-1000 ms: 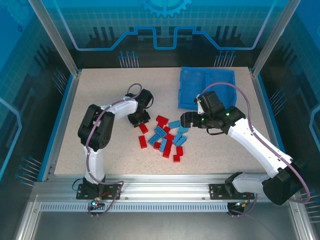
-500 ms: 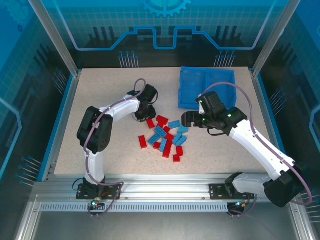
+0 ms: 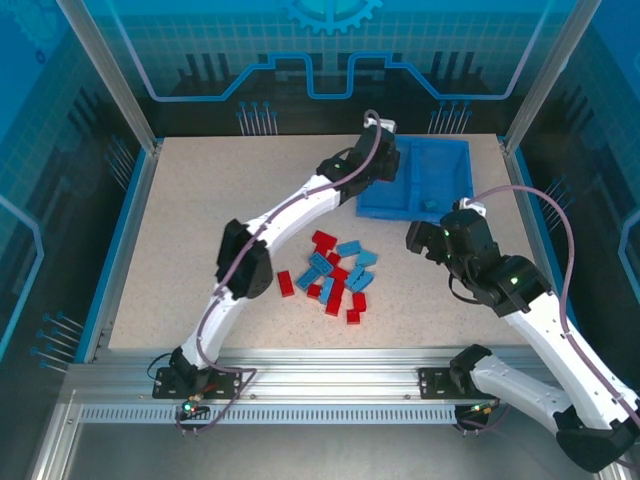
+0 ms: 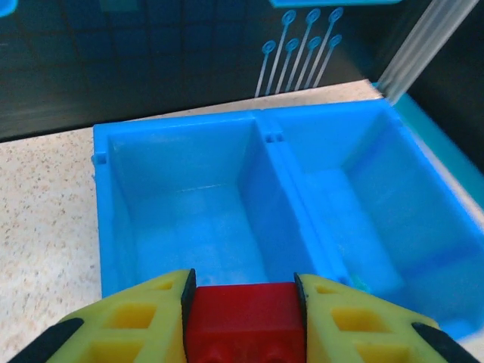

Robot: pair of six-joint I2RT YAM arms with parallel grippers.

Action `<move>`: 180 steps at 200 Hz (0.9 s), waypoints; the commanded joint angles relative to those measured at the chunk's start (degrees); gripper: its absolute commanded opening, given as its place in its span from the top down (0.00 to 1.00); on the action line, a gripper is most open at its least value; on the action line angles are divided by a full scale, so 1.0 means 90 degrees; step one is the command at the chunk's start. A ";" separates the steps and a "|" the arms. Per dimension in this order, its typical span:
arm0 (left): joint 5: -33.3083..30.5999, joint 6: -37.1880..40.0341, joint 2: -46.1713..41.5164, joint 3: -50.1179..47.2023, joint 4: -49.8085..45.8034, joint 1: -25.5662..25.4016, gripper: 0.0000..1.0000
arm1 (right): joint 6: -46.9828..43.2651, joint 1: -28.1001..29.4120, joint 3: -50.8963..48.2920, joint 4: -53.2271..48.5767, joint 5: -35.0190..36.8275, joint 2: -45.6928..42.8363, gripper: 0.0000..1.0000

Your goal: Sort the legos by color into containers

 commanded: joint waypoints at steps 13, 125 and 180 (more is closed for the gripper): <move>-0.0264 0.0492 0.1257 0.1679 -0.0376 0.0047 0.64 | 0.0001 0.0002 0.0029 -0.0263 0.0178 -0.0175 0.02; 0.0952 0.0149 -0.2029 -0.1112 -0.0102 -0.0022 0.41 | -0.0999 0.0007 -0.0034 0.0541 -0.1291 0.0301 0.04; 0.1698 0.1342 -0.6653 -0.6281 0.1082 -0.0023 0.39 | -0.2682 0.0879 0.0693 0.0819 -0.2891 0.2549 0.08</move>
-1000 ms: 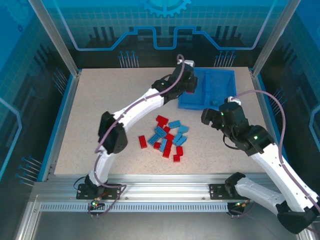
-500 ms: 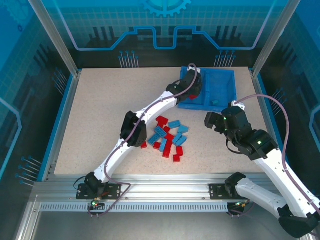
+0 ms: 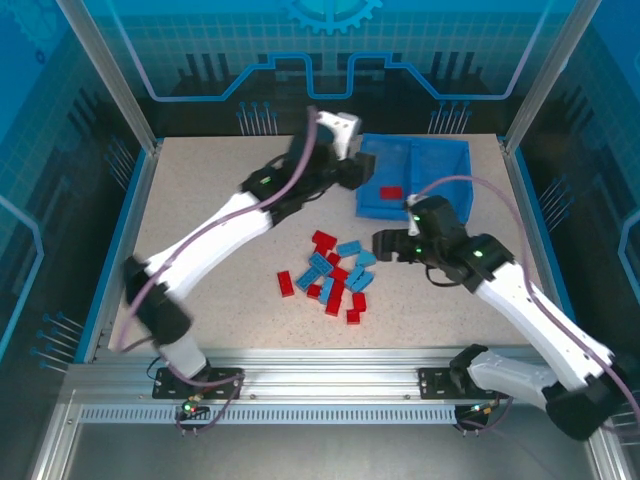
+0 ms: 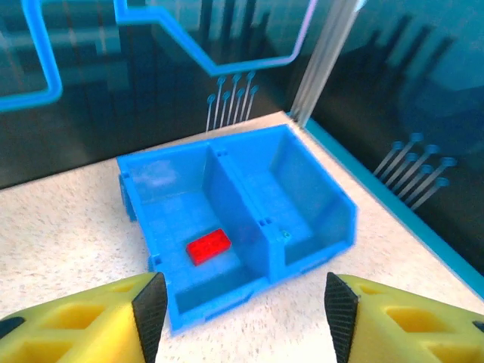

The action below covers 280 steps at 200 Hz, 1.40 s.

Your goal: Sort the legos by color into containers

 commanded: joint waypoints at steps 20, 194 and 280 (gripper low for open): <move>0.0600 0.1297 -0.2851 -0.2778 0.0237 -0.0030 0.40 | -0.1445 0.0935 0.1107 -0.0157 -0.0684 0.1952 0.08; 0.2047 0.4526 -0.6867 -0.6709 -0.1433 -0.0029 0.01 | -0.1920 0.1438 0.2711 -0.0054 -0.0338 0.5682 0.56; 0.2141 0.4358 -0.6766 -0.6770 -0.1026 -0.0032 0.01 | -0.1685 0.1386 0.2582 0.0088 -0.0129 0.4765 0.69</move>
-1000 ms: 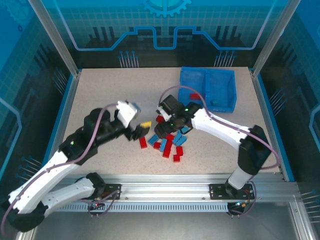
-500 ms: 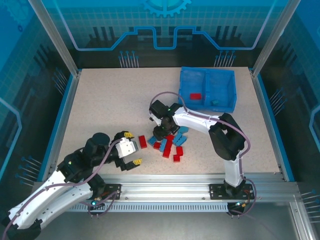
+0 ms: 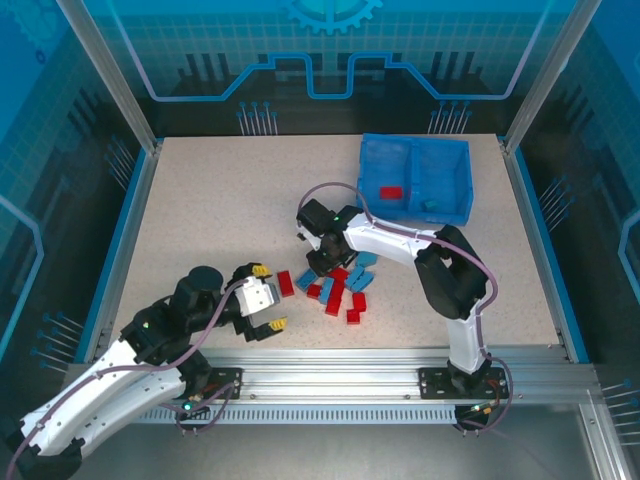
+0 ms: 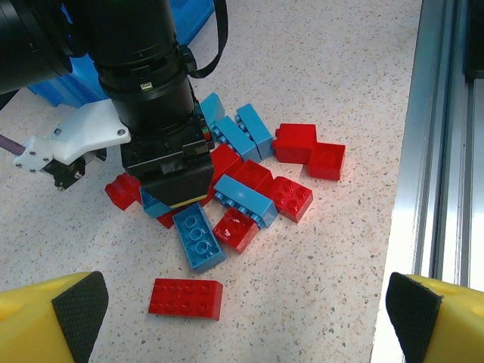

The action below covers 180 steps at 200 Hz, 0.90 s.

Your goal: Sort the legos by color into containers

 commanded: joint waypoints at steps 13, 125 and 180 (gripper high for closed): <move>0.0101 -0.0177 0.0136 0.0006 0.0714 -0.0023 0.01 | 0.0299 -0.0068 -0.0217 0.0227 0.0198 -0.1288 0.69; -0.0198 -0.2343 0.2101 0.1118 0.2610 -0.0032 0.01 | 0.0912 -0.4119 -0.0793 0.0790 0.0641 -0.2941 0.69; -0.1135 -0.3220 0.2094 0.1417 0.1706 -0.0028 0.01 | 0.1038 -0.4975 0.0604 0.0709 0.0536 -0.0584 0.69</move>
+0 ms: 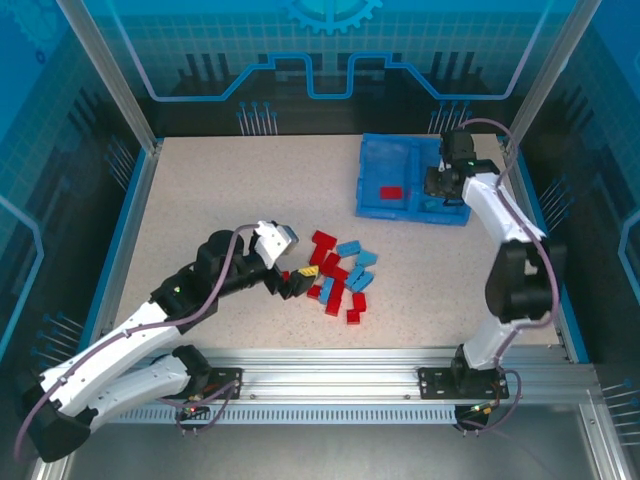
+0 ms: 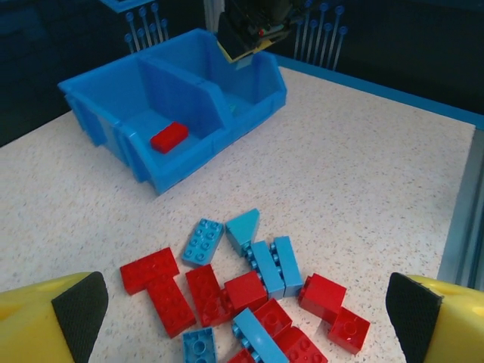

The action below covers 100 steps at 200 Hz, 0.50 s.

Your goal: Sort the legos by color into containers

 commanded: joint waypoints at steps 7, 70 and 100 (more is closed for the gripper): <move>-0.0736 -0.0865 -0.0002 0.0359 -0.0604 -0.0026 0.01 | 0.0230 -0.0306 0.0754 -0.0105 -0.0080 0.0906 0.68; -0.1585 -0.2844 0.0820 0.0858 -0.1277 -0.0021 0.01 | 0.0276 -0.0491 0.1886 -0.0727 -0.0394 0.1919 0.52; -0.2179 -0.3805 0.1486 0.1127 -0.1601 -0.0010 0.01 | 0.0212 -0.0491 0.1887 -0.0890 -0.0506 0.1463 0.54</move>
